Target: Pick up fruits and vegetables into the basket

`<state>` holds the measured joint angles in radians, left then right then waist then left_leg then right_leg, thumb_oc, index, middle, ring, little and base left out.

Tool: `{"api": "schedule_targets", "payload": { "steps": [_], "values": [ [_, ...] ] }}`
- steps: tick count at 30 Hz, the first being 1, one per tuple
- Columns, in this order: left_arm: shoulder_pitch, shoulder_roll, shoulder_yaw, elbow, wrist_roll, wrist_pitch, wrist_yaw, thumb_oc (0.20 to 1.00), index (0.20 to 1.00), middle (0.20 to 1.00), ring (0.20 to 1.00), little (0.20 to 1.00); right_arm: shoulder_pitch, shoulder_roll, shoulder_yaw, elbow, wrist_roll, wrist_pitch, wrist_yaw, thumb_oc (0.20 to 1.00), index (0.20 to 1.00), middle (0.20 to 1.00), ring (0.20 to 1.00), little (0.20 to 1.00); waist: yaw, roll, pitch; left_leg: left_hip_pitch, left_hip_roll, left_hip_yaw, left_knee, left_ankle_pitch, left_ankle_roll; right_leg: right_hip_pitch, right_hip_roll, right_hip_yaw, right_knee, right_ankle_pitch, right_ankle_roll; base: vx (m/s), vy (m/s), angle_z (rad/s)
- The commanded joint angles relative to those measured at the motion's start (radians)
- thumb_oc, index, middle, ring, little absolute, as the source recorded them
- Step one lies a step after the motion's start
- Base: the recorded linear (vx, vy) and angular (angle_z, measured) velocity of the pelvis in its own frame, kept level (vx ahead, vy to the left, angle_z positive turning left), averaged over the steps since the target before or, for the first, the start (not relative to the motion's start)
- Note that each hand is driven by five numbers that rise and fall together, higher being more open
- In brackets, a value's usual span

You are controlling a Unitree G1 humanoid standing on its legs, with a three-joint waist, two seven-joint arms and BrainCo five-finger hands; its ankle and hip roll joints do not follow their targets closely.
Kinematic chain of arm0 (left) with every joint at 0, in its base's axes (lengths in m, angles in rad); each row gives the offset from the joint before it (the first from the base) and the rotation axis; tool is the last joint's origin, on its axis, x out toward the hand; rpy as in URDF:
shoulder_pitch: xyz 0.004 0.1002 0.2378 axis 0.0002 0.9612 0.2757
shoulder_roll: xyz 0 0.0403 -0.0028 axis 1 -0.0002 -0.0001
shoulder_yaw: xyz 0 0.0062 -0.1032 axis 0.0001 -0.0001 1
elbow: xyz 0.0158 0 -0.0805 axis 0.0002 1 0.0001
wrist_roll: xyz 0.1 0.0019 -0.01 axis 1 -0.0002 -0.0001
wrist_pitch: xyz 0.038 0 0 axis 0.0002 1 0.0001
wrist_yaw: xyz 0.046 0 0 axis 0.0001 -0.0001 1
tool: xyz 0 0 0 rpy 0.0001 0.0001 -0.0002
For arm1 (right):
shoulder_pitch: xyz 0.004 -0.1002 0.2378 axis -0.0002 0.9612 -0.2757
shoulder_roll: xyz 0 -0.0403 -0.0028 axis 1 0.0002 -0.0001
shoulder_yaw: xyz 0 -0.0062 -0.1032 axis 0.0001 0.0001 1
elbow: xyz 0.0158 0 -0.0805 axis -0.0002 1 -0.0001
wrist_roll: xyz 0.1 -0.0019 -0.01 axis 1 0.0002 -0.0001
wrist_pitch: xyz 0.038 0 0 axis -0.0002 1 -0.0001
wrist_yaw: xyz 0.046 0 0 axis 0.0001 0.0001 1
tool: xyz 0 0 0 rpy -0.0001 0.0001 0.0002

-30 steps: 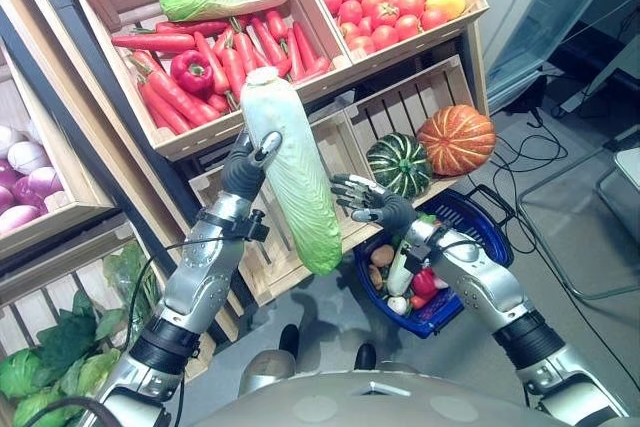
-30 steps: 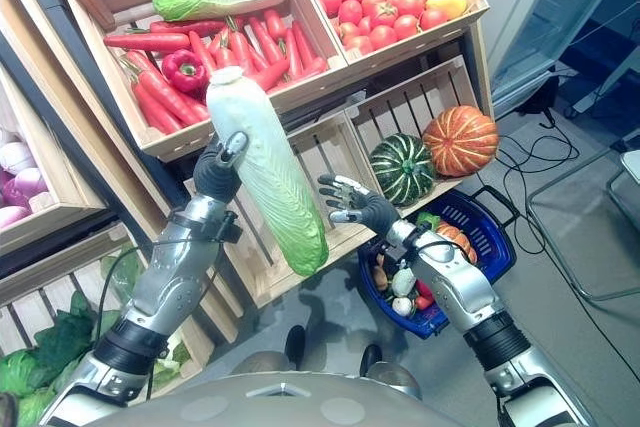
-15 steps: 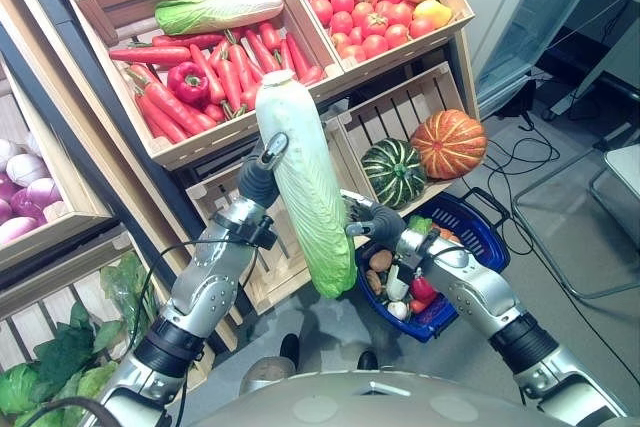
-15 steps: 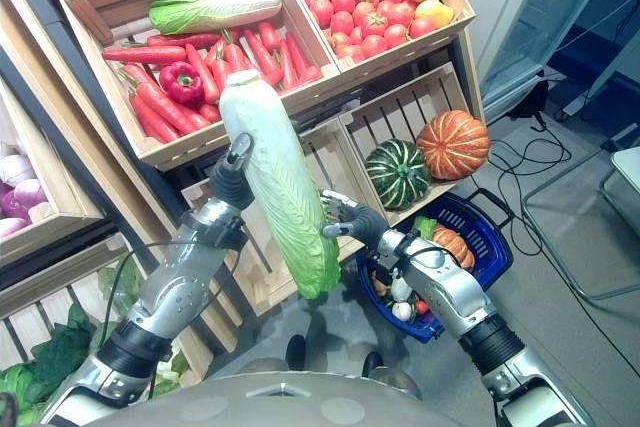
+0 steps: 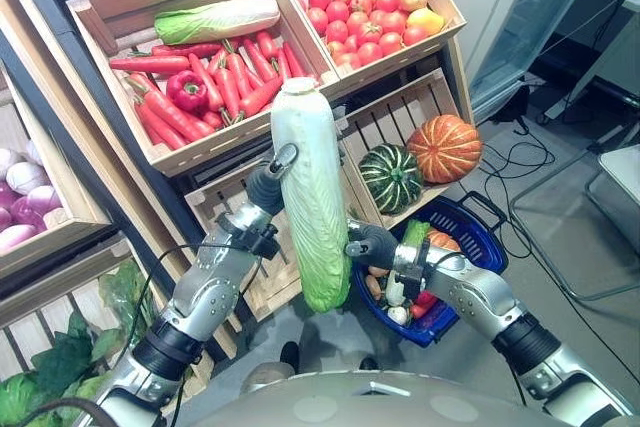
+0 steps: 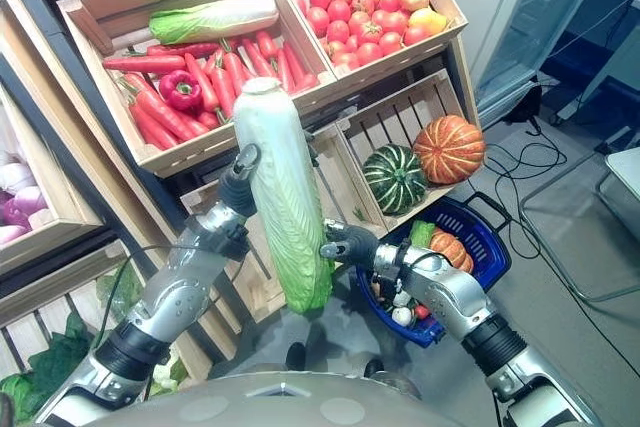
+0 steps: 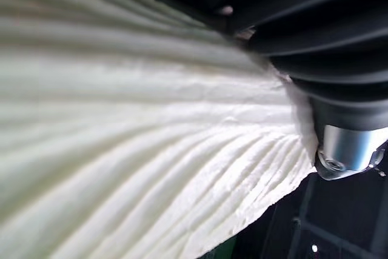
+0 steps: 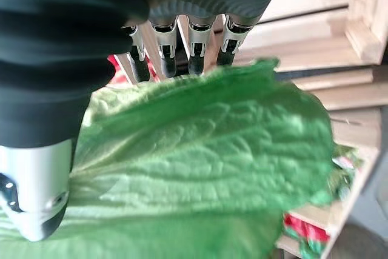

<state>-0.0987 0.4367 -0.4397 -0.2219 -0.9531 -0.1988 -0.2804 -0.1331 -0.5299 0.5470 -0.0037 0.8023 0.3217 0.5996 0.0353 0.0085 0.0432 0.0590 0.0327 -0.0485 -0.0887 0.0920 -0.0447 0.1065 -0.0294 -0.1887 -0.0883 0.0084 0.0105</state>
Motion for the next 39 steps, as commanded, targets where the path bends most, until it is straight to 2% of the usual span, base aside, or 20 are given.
{"api": "schedule_targets", "payload": {
  "steps": [1,8,9,10,11,12,13,14,24,28,32,33,34,35,39],
  "values": [
    [-0.109,-0.001,-0.028,-0.037,-0.061,-0.056,-0.061,0.200,0.200,0.200,0.200,0.200,-0.037,0.035,0.041,-0.021,0.122,-0.009,0.092,1.000,1.000,1.000,1.000,1.000,0.004,-0.043,-0.038,0.000,-0.044,0.025,0.001,-0.084,0.045,-0.025,-0.042,0.038,0.001,0.032,0.076,0.00,0.000,0.00],
    [-0.104,0.005,-0.027,-0.037,-0.158,-0.021,-0.120,0.200,0.200,0.200,0.200,0.200,-0.017,0.071,0.050,0.001,0.238,0.005,0.218,1.000,1.000,1.000,1.000,1.000,0.009,-0.039,-0.042,-0.003,-0.044,0.021,0.001,-0.084,0.047,-0.026,-0.041,0.042,0.001,0.031,0.075,0.00,0.000,0.00],
    [-0.103,0.005,-0.029,-0.036,-0.159,-0.022,-0.122,0.200,0.200,0.200,0.200,0.200,-0.016,0.075,0.051,0.001,0.242,0.005,0.223,0.959,0.959,0.959,0.959,0.959,0.009,-0.039,-0.042,-0.003,-0.044,0.020,0.001,-0.084,0.047,-0.026,-0.042,0.042,0.001,0.031,0.075,0.00,0.000,0.00],
    [-0.101,0.003,-0.030,-0.034,-0.161,-0.022,-0.124,0.200,0.200,0.200,0.200,0.200,-0.012,0.081,0.056,0.003,0.263,0.003,0.230,0.853,0.853,0.853,0.853,0.853,0.011,-0.038,-0.043,-0.004,-0.045,0.018,0.001,-0.084,0.048,-0.027,-0.042,0.042,0.001,0.030,0.075,0.00,0.000,0.00],
    [-0.102,0.002,-0.031,-0.034,-0.169,-0.018,-0.126,0.200,0.200,0.200,0.200,0.200,-0.013,0.086,0.057,0.006,0.282,0.003,0.229,0.589,0.589,0.589,0.589,0.589,0.012,-0.038,-0.043,-0.005,-0.045,0.017,0.001,-0.085,0.047,-0.027,-0.042,0.042,0.001,0.030,0.076,0.00,0.000,0.00],
    [-0.104,0.002,-0.031,-0.032,-0.171,-0.018,-0.125,0.200,0.200,0.200,0.200,0.200,-0.014,0.089,0.056,0.010,0.288,0.005,0.233,0.501,0.501,0.501,0.501,0.501,0.012,-0.038,-0.043,-0.004,-0.045,0.017,0.001,-0.085,0.047,-0.027,-0.042,0.042,0.001,0.030,0.076,0.00,0.000,0.00],
    [-0.107,0.000,-0.028,-0.026,-0.177,-0.014,-0.127,0.200,0.200,0.200,0.200,0.200,-0.018,0.095,0.048,0.027,0.294,0.007,0.258,0.231,0.231,0.231,0.231,0.231,0.012,-0.038,-0.043,-0.003,-0.045,0.017,0.001,-0.086,0.048,-0.027,-0.043,0.041,0.001,0.030,0.075,0.00,0.000,0.00],
    [-0.106,-0.005,-0.020,-0.025,-0.183,-0.003,-0.129,0.200,0.200,0.200,0.200,0.200,-0.015,0.100,0.041,0.036,0.303,0.010,0.278,0.200,0.200,0.200,0.200,0.200,0.012,-0.039,-0.044,-0.003,-0.045,0.017,0.001,-0.086,0.048,-0.026,-0.042,0.042,0.001,0.030,0.075,0.00,0.000,0.00],
    [-0.092,-0.025,-0.006,-0.017,-0.166,0.019,-0.125,0.200,0.200,0.200,0.200,0.200,0.010,0.140,0.034,0.040,0.339,-0.004,0.296,0.200,0.200,0.200,0.200,0.200,0.013,-0.036,-0.037,-0.001,-0.046,0.015,0.001,-0.091,0.050,-0.026,-0.043,0.045,0.001,0.024,0.073,0.00,0.000,0.00],
    [-0.084,-0.026,0.000,-0.018,-0.129,0.023,-0.096,0.200,0.200,0.200,0.200,0.200,0.019,0.145,0.029,0.035,0.342,-0.008,0.293,0.200,0.200,0.200,0.200,0.200,0.013,-0.037,-0.036,0.001,-0.047,0.014,0.001,-0.093,0.051,-0.023,-0.043,0.044,0.001,0.021,0.073,0.00,0.000,0.00],
    [-0.081,-0.014,0.011,-0.010,-0.037,-0.009,-0.028,0.200,0.200,0.200,0.200,0.200,0.021,0.154,0.022,0.036,0.364,-0.026,0.263,0.200,0.200,0.200,0.200,0.200,0.014,-0.036,-0.036,0.003,-0.047,0.016,0.001,-0.094,0.052,-0.022,-0.042,0.045,0.001,0.019,0.071,0.00,0.000,0.00],
    [-0.078,-0.009,0.016,-0.008,-0.006,-0.019,-0.004,0.426,0.426,0.426,0.426,0.426,0.025,0.156,0.017,0.038,0.370,-0.033,0.256,0.200,0.200,0.200,0.200,0.200,0.014,-0.035,-0.035,0.005,-0.047,0.016,0.001,-0.094,0.052,-0.020,-0.042,0.045,0.001,0.018,0.071,0.00,0.000,0.00],
    [-0.075,-0.005,0.025,-0.005,0.030,-0.025,0.025,0.580,0.580,0.580,0.580,0.580,0.029,0.157,0.010,0.038,0.380,-0.044,0.242,0.200,0.200,0.200,0.200,0.200,0.014,-0.035,-0.033,0.006,-0.047,0.015,0.001,-0.094,0.052,-0.019,-0.042,0.045,0.001,0.018,0.071,0.00,0.000,0.00],
    [-0.074,0.002,0.035,0.000,0.066,-0.032,0.053,1.000,1.000,1.000,1.000,1.000,0.033,0.158,0.000,0.038,0.394,-0.053,0.224,0.200,0.200,0.200,0.200,0.200,0.015,-0.035,-0.031,0.008,-0.047,0.015,0.001,-0.094,0.053,-0.017,-0.042,0.044,0.001,0.018,0.071,0.00,0.000,0.00],
    [-0.045,0.029,0.108,0.030,0.237,-0.060,0.179,1.000,1.000,1.000,1.000,1.000,0.053,0.183,-0.059,0.067,0.441,-0.132,0.135,0.200,0.200,0.200,0.200,0.200,0.017,-0.030,-0.024,0.004,-0.047,0.016,0.001,-0.091,0.053,-0.020,-0.041,0.045,0.001,0.017,0.068,0.00,0.000,0.00]
  ]
}}
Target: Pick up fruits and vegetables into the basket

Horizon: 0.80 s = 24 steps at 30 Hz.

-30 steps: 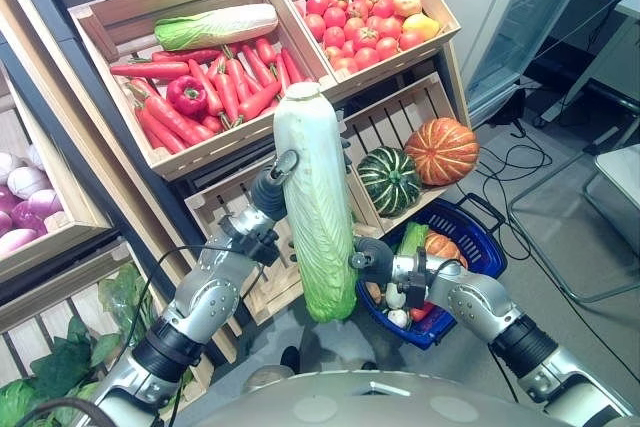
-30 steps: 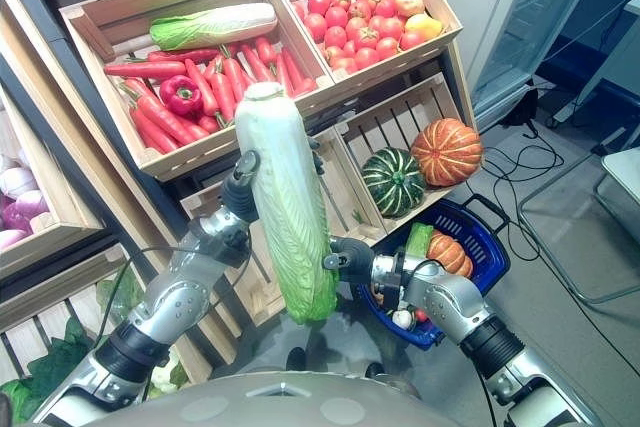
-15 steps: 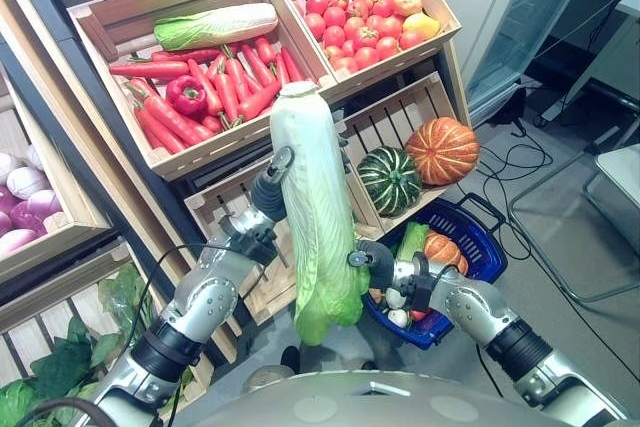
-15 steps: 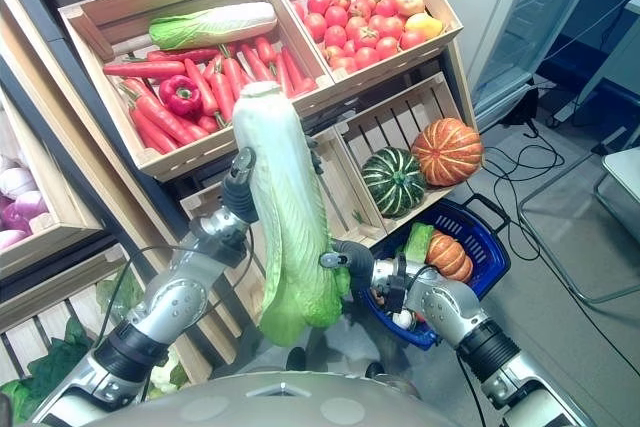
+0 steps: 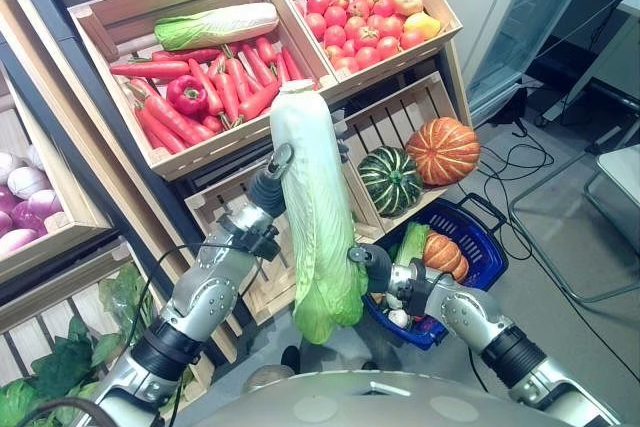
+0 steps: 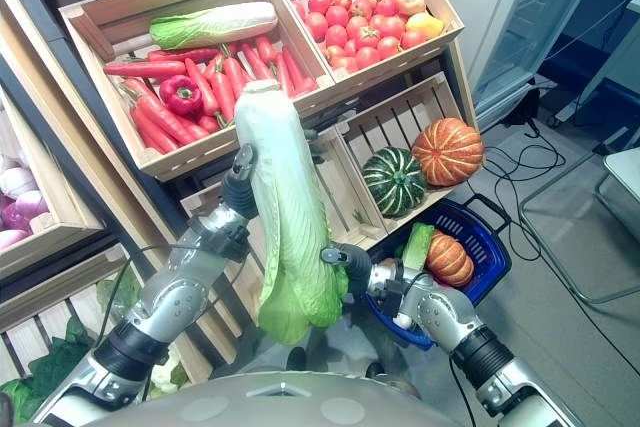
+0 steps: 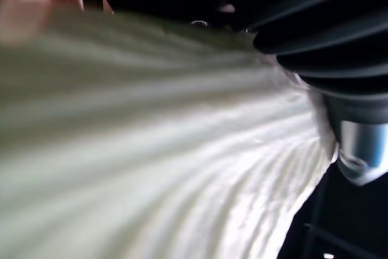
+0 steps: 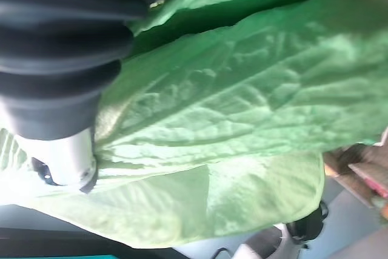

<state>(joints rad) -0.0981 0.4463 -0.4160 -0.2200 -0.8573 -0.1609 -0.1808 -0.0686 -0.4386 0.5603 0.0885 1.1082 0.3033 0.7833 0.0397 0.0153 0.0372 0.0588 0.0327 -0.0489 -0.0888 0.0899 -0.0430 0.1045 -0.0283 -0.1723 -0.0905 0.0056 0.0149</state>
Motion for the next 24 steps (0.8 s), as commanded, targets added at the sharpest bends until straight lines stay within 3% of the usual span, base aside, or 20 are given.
{"api": "schedule_targets", "payload": {
  "steps": [1,9,18,24],
  "values": [
    [-0.036,0.027,0.109,0.039,0.195,-0.103,0.112,1.000,1.000,1.000,1.000,1.000,-0.004,0.100,-0.093,-0.013,0.144,-0.125,-0.063,0.200,0.200,0.200,0.200,0.200,0.013,-0.035,-0.014,0.002,-0.048,0.016,0.002,-0.089,0.052,-0.020,-0.041,0.030,0.003,0.021,0.063,0.00,0.000,0.00],
    [0.008,0.076,0.247,0.091,0.478,-0.098,0.294,1.000,1.000,1.000,1.000,1.000,0.015,0.126,-0.190,0.024,0.191,-0.248,-0.151,0.200,0.200,0.200,0.200,0.200,0.013,-0.025,0.042,-0.035,-0.052,0.024,0.002,-0.079,0.053,-0.056,-0.035,0.032,0.003,0.024,0.055,-0.06,0.000,0.01],
    [-0.044,0.108,0.329,0.144,0.712,-0.149,0.521,1.000,1.000,1.000,1.000,1.000,-0.084,0.139,-0.302,0.112,0.273,-0.410,-0.205,0.200,0.200,0.200,0.200,0.200,-0.003,-0.005,0.223,-0.162,-0.065,0.041,0.126,-0.085,0.042,-0.181,-0.029,0.038,0.136,-0.016,0.029,-0.19,-0.008,-0.06],
    [-0.105,0.102,0.308,0.173,0.810,-0.206,0.665,1.000,1.000,1.000,1.000,1.000,-0.141,0.144,-0.370,0.201,0.335,-0.552,-0.323,0.200,0.200,0.200,0.200,0.200,-0.017,0.004,0.339,-0.288,-0.074,0.056,0.269,-0.107,0.025,-0.280,-0.032,0.037,0.244,-0.038,0.015,-0.14,0.002,-0.04]
  ]
}}
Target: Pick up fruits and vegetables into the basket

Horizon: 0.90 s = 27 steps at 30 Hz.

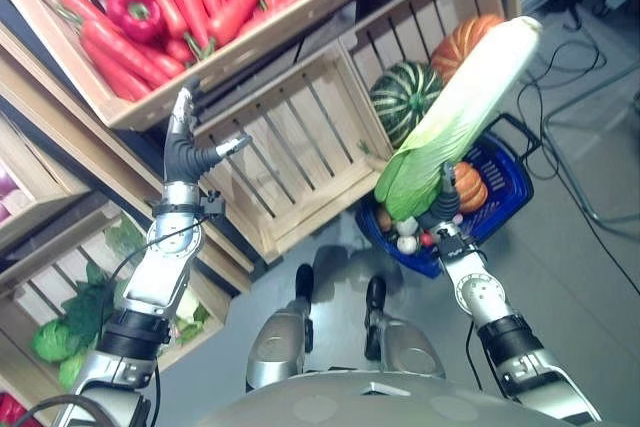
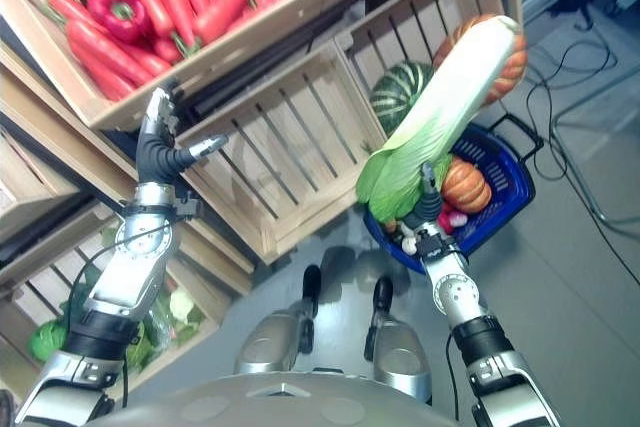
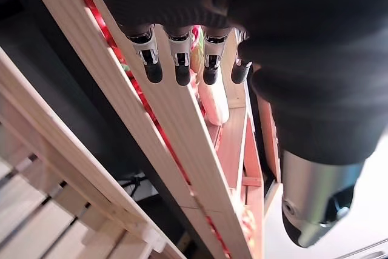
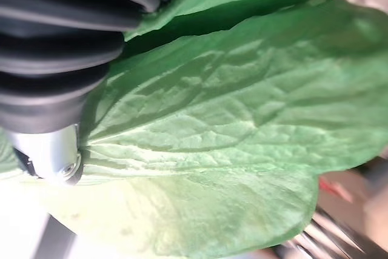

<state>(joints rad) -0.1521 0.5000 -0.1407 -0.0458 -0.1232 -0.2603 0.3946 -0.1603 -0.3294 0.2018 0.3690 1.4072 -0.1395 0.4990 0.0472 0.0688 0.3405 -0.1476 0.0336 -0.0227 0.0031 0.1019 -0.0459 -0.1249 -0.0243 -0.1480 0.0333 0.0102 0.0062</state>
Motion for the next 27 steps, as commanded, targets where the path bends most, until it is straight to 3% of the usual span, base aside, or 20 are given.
{"api": "schedule_targets", "payload": {
  "steps": [1,5,9,11,15,23,24,25,26,27],
  "values": [
    [-0.064,0.047,0.025,-0.001,0.086,-0.118,0.109,1.000,1.000,1.000,1.000,1.000,-0.063,0.031,-0.020,-0.060,0.038,-0.142,-0.066,0.200,0.200,0.200,0.200,0.200,-0.024,-0.049,0.052,-0.106,-0.074,0.032,0.201,-0.123,0.026,-0.071,-0.038,0.010,0.141,-0.046,0.021,-0.13,0.004,-0.04],
    [-0.146,0.017,-0.032,0.011,0.097,-0.135,0.148,1.000,1.000,1.000,1.000,1.000,-0.147,0.029,-0.063,0.035,0.033,-0.255,-0.202,0.200,0.200,0.200,0.200,0.200,-0.029,-0.050,0.132,-0.216,-0.071,0.047,0.323,-0.150,0.015,-0.169,-0.039,0.013,0.251,-0.071,0.010,-0.13,0.000,-0.01],
    [-0.242,-0.010,-0.097,0.038,0.068,-0.146,0.156,1.000,1.000,1.000,1.000,1.000,-0.276,0.019,-0.112,0.144,0.000,-0.323,-0.370,0.200,0.200,0.200,0.200,0.200,-0.026,-0.046,0.179,-0.321,-0.071,0.058,0.433,-0.187,0.014,-0.275,-0.040,0.013,0.364,-0.102,0.002,-0.08,0.011,0.01],
    [-0.303,-0.021,-0.135,0.044,0.063,-0.162,0.162,1.000,1.000,1.000,1.000,1.000,-0.366,0.001,-0.133,0.219,-0.024,-0.319,-0.464,0.200,0.200,0.200,0.200,0.200,-0.023,-0.042,0.179,-0.412,-0.070,0.070,0.510,-0.211,0.007,-0.359,-0.054,0.007,0.437,-0.115,-0.001,-0.06,0.017,-0.03],
    [-0.369,-0.028,-0.167,0.056,0.048,-0.182,0.157,1.000,1.000,1.000,1.000,1.000,-0.455,-0.022,-0.147,0.290,-0.034,-0.311,-0.505,0.200,0.200,0.200,0.200,0.200,-0.013,-0.033,0.179,-0.505,-0.073,0.082,0.601,-0.250,0.010,-0.461,-0.066,0.007,0.542,-0.142,-0.003,-0.03,0.014,0.07],
    [-0.464,-0.048,-0.211,0.098,0.029,-0.220,0.118,1.000,1.000,1.000,1.000,1.000,-0.587,-0.065,-0.139,0.398,-0.074,-0.179,-0.593,0.200,0.200,0.200,0.200,0.200,0.002,-0.016,0.179,-0.678,-0.078,0.095,0.783,-0.319,0.030,-0.671,-0.082,0.013,0.756,-0.186,-0.008,0.01,-0.002,0.01],
    [-0.469,-0.048,-0.214,0.100,0.019,-0.221,0.115,1.000,1.000,1.000,1.000,1.000,-0.597,-0.065,-0.134,0.411,-0.091,-0.157,-0.606,0.238,0.238,0.238,0.238,0.238,0.004,-0.014,0.179,-0.692,-0.082,0.095,0.793,-0.319,0.031,-0.685,-0.082,0.014,0.764,-0.184,-0.008,0.05,-0.019,0.03],
    [-0.471,-0.049,-0.216,0.103,0.011,-0.223,0.109,1.000,1.000,1.000,1.000,1.000,-0.602,-0.066,-0.130,0.426,-0.102,-0.131,-0.615,0.470,0.470,0.470,0.470,0.470,0.006,-0.012,0.179,-0.697,-0.085,0.093,0.799,-0.323,0.032,-0.692,-0.080,0.015,0.770,-0.185,-0.007,0.03,-0.010,0.02],
    [-0.473,-0.049,-0.216,0.103,0.010,-0.222,0.107,1.000,1.000,1.000,1.000,1.000,-0.606,-0.067,-0.130,0.432,-0.106,-0.126,-0.616,0.536,0.536,0.536,0.536,0.536,0.007,-0.011,0.179,-0.701,-0.086,0.093,0.799,-0.321,0.032,-0.697,-0.080,0.016,0.772,-0.183,-0.006,0.06,-0.015,0.02],
    [-0.474,-0.050,-0.220,0.101,0.014,-0.217,0.101,1.000,1.000,1.000,1.000,1.000,-0.612,-0.066,-0.124,0.452,-0.120,-0.098,-0.616,1.000,1.000,1.000,1.000,1.000,0.009,-0.007,0.179,-0.707,-0.091,0.092,0.795,-0.319,0.034,-0.706,-0.077,0.020,0.773,-0.180,-0.005,0.04,-0.010,0.01]
  ]
}}
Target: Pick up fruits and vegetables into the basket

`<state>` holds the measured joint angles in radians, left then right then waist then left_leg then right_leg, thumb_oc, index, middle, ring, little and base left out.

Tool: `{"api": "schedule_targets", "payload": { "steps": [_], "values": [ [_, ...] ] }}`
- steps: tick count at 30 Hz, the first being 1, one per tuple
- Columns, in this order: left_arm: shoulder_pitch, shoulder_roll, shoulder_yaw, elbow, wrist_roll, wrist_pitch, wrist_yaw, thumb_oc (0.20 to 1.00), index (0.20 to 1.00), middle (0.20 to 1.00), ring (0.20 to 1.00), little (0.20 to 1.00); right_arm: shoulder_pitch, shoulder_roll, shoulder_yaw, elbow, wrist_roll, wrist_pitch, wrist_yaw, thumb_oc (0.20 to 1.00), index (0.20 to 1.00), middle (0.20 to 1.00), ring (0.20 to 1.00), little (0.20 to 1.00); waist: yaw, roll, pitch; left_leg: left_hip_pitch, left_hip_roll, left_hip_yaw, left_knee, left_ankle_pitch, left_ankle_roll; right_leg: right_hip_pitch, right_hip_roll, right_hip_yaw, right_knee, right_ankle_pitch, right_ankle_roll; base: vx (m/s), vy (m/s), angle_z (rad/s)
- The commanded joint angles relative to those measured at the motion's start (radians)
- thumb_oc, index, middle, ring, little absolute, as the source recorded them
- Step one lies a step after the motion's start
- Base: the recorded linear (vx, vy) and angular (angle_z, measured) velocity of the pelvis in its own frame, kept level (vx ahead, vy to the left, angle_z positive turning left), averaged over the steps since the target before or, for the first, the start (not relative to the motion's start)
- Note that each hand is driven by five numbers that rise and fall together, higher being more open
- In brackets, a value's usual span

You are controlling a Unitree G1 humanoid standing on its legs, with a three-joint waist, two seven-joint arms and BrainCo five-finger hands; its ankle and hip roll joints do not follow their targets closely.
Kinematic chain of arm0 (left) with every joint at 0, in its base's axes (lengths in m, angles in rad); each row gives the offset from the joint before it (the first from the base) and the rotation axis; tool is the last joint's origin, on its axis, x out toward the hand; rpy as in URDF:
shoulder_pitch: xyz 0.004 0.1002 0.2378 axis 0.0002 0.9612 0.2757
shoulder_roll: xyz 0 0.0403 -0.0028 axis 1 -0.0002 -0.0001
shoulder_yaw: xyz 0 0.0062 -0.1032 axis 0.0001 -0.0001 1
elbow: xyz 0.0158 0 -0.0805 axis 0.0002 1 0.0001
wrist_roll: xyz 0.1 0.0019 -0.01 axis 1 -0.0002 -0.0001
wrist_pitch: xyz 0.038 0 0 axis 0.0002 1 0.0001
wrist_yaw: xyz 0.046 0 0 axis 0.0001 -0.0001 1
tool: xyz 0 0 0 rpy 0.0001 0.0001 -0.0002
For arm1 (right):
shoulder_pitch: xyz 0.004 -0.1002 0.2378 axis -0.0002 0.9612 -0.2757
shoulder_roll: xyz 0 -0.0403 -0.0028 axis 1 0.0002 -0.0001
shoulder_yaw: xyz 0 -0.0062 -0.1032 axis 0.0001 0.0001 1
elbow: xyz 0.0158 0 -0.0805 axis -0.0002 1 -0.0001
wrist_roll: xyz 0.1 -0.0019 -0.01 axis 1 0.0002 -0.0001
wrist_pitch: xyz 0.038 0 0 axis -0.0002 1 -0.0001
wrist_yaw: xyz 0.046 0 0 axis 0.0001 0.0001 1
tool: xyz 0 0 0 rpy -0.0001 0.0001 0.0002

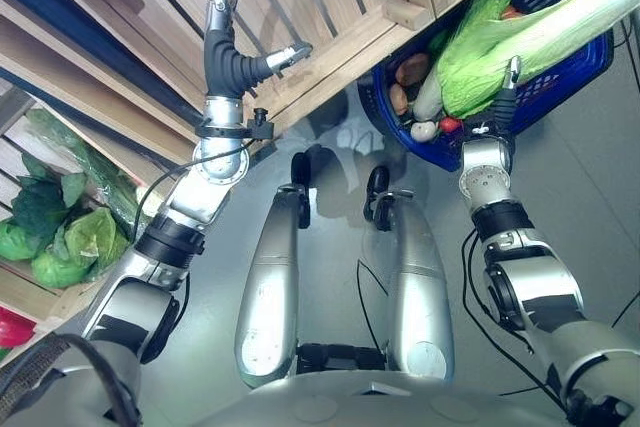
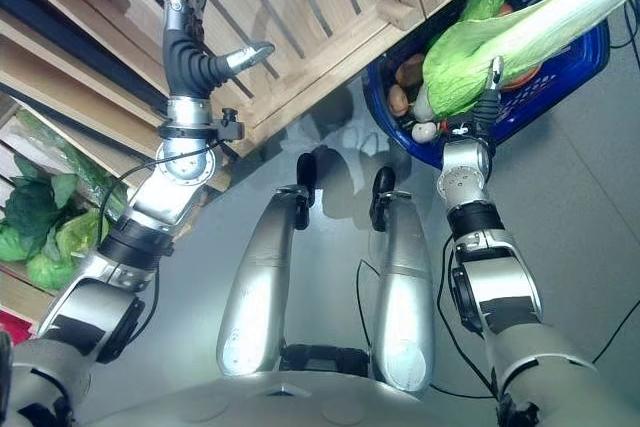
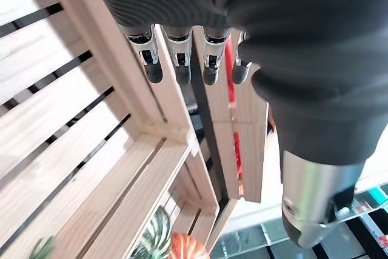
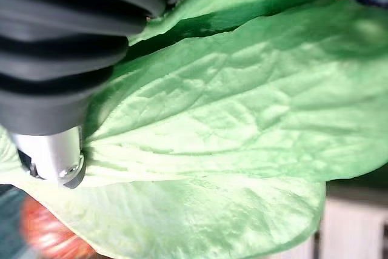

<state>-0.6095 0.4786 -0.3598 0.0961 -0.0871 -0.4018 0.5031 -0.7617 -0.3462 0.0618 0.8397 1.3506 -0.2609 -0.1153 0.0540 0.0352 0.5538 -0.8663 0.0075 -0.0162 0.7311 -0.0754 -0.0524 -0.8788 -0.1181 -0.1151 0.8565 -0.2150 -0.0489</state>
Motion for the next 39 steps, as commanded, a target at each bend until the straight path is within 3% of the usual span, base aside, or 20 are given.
{"api": "schedule_targets", "payload": {
  "steps": [1,8,14,17,26,27,29,33,39],
  "values": [
    [-0.016,-0.029,-0.001,-0.041,-0.022,-0.076,-0.007,1.000,1.000,1.000,1.000,1.000,-0.011,-0.049,0.016,-0.019,-0.064,0.024,-0.002,1.000,1.000,1.000,1.000,1.000,0.002,0.026,-0.034,0.012,-0.065,0.085,0.067,-0.142,0.040,0.048,0.017,-0.013,-0.051,0.045,0.050,0.04,-0.010,0.03],
    [-0.013,-0.016,-0.013,-0.034,-0.036,-0.078,-0.032,1.000,1.000,1.000,1.000,1.000,-0.031,-0.053,0.022,0.039,-0.122,0.087,-0.117,1.000,1.000,1.000,1.000,1.000,0.008,0.029,-0.034,0.027,-0.074,0.086,0.034,-0.126,0.038,0.062,0.032,-0.010,-0.079,0.062,0.056,0.05,-0.030,0.03],
    [0.010,-0.011,-0.022,-0.041,-0.077,-0.081,-0.074,1.000,1.000,1.000,1.000,1.000,-0.013,-0.040,-0.001,0.066,-0.128,0.091,-0.201,1.000,1.000,1.000,1.000,1.000,0.009,0.022,-0.034,0.082,-0.077,0.080,-0.007,-0.115,0.031,0.129,0.044,-0.011,-0.132,0.072,0.058,0.04,-0.030,0.01],
    [0.033,-0.001,-0.020,-0.050,-0.105,-0.074,-0.104,1.000,1.000,1.000,1.000,1.000,0.008,-0.030,-0.017,0.068,-0.136,0.071,-0.244,1.000,1.000,1.000,1.000,1.000,0.012,0.015,-0.034,0.144,-0.072,0.071,-0.057,-0.098,0.030,0.197,0.051,-0.008,-0.184,0.079,0.060,0.05,-0.047,0.02],
    [0.152,0.025,-0.002,-0.046,-0.155,0.004,-0.248,1.000,1.000,1.000,1.000,1.000,0.155,-0.003,0.011,-0.059,-0.406,0.018,-0.425,1.000,1.000,1.000,1.000,1.000,0.018,-0.016,-0.039,0.443,-0.068,0.009,-0.344,0.015,0.011,0.528,0.068,-0.033,-0.500,0.138,0.061,0.04,-0.040,0.02],
    [0.175,0.024,0.002,-0.039,-0.161,0.006,-0.261,1.000,1.000,1.000,1.000,1.000,0.190,0.004,0.014,-0.086,-0.419,0.011,-0.421,1.000,1.000,1.000,1.000,1.000,0.015,-0.017,-0.050,0.467,-0.068,0.002,-0.372,0.025,0.011,0.556,0.070,-0.037,-0.531,0.144,0.060,0.04,-0.017,-0.01],
    [0.241,0.016,0.008,-0.011,-0.195,0.015,-0.305,1.000,1.000,1.000,1.000,1.000,0.296,0.030,0.024,-0.160,-0.430,-0.065,-0.382,1.000,1.000,1.000,1.000,1.000,0.011,-0.020,-0.086,0.516,-0.066,-0.011,-0.436,0.049,0.008,0.614,0.071,-0.044,-0.600,0.159,0.058,0.07,-0.011,0.00],
    [0.386,-0.019,0.042,0.032,-0.247,0.012,-0.378,1.000,1.000,1.000,1.000,1.000,0.508,0.068,0.024,-0.240,-0.509,-0.114,-0.297,1.000,1.000,1.000,1.000,1.000,0.002,-0.027,-0.166,0.622,-0.056,-0.035,-0.571,0.088,0.014,0.720,0.071,-0.051,-0.719,0.189,0.062,0.11,0.001,0.03],
    [0.486,-0.029,0.046,0.103,-0.198,0.072,-0.439,1.000,1.000,1.000,1.000,1.000,0.655,0.075,0.037,-0.246,-0.654,-0.075,-0.225,1.000,1.000,1.000,1.000,1.000,-0.016,-0.030,-0.277,0.753,-0.035,-0.048,-0.740,0.137,0.014,0.841,0.074,-0.048,-0.856,0.235,0.080,0.09,0.033,-0.02]
  ]
}}
